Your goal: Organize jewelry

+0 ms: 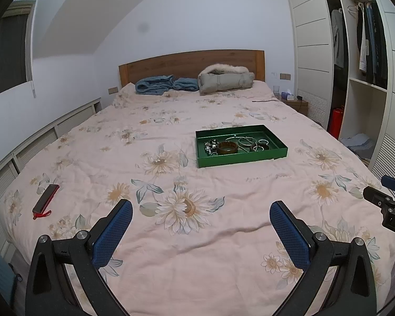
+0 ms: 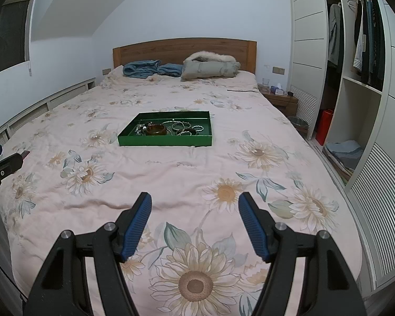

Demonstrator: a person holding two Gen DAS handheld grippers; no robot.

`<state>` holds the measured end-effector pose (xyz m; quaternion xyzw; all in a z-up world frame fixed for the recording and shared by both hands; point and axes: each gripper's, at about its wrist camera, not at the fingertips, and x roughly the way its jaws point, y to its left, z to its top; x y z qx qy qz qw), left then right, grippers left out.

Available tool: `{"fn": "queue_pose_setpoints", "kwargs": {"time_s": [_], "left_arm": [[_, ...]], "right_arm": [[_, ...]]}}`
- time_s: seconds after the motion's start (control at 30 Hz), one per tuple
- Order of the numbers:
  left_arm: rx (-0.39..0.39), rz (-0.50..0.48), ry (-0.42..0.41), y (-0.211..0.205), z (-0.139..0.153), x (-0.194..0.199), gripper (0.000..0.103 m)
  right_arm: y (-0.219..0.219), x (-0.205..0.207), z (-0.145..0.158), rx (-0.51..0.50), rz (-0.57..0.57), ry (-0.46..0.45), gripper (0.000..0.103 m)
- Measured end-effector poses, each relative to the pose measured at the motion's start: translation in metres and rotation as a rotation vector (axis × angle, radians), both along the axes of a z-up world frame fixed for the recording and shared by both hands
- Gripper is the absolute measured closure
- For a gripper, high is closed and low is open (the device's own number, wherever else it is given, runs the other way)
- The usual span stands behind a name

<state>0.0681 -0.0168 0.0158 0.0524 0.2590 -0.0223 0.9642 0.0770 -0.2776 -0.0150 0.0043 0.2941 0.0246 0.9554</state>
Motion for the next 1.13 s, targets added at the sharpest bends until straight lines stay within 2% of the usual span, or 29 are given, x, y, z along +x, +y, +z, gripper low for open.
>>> {"fn": "queue_pose_setpoints", "kwargs": {"time_s": [1.13], "left_arm": [[-0.011,-0.002,0.017,-0.0014,-0.0025,-0.0005,0.001]], "right_arm": [[-0.0039,-0.0005,-0.0011,0.0,0.001,0.001,0.036]]}}
